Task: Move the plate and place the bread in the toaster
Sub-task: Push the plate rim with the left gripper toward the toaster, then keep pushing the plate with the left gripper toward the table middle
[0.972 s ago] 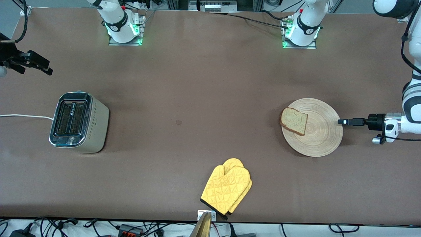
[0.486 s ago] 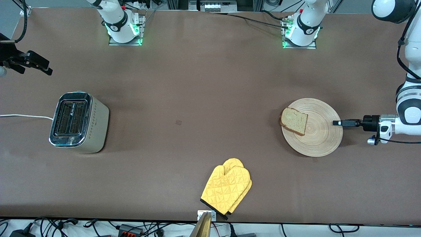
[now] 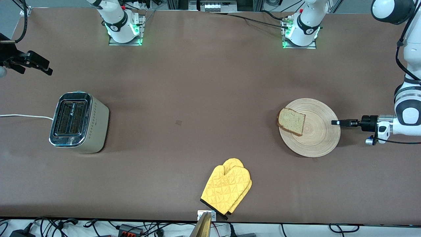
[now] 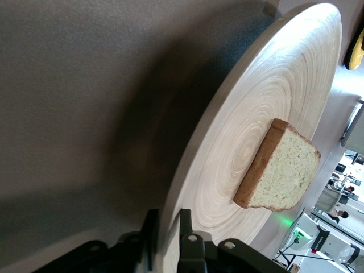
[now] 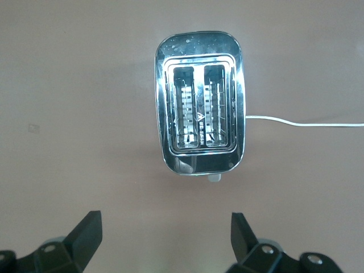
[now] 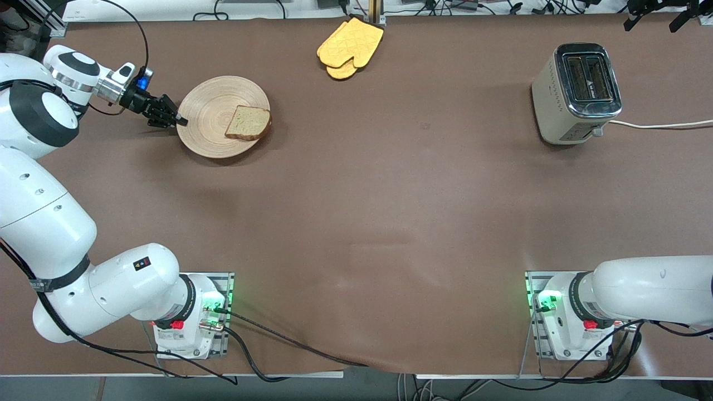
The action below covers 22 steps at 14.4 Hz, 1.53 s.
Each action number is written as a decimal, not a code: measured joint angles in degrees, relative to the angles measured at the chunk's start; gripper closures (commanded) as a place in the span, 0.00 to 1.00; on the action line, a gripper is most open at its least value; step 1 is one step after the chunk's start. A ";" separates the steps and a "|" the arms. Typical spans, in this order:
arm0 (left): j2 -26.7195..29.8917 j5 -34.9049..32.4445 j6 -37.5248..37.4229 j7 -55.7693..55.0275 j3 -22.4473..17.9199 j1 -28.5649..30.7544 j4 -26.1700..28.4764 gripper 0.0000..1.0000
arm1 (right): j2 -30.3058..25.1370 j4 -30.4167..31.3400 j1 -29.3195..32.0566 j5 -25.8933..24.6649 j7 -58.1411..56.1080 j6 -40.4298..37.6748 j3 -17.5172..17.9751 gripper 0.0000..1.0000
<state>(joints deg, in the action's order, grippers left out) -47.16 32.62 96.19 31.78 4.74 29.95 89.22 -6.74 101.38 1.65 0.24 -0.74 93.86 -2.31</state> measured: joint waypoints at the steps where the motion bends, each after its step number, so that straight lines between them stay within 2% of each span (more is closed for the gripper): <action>1: 0.10 1.35 -1.31 0.58 0.11 0.18 -0.17 0.99 | 0.00 0.03 0.00 0.00 0.00 0.00 0.00 0.00; 4: 0.00 5.53 -4.07 1.14 0.65 -0.14 -0.34 0.99 | 0.00 0.18 0.00 0.00 0.00 0.00 0.00 0.00; 6: -0.24 6.74 -4.19 0.81 2.45 -1.32 -0.34 0.99 | 0.00 0.20 0.00 0.00 0.00 0.00 0.00 0.00; 8: -0.78 7.81 -3.97 0.17 3.95 -3.74 -0.22 0.99 | 0.00 0.22 0.00 0.00 0.00 0.00 0.00 0.00; 17: -1.50 20.85 -3.25 0.00 5.20 -13.80 1.54 1.00 | 0.00 0.29 0.01 0.00 0.00 0.00 -0.03 0.00; 20: -1.50 24.03 0.19 0.01 5.85 -18.54 1.57 1.00 | 0.00 0.31 0.02 0.00 -0.08 0.00 -0.07 0.00; 22: -1.49 25.80 5.38 0.17 7.97 -20.69 2.28 1.00 | 0.00 0.32 0.04 0.00 -0.10 0.00 -0.11 0.00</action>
<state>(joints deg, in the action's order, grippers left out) -48.65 58.42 101.57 31.95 12.72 9.26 91.50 -6.74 101.70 1.69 0.24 -0.83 93.86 -2.42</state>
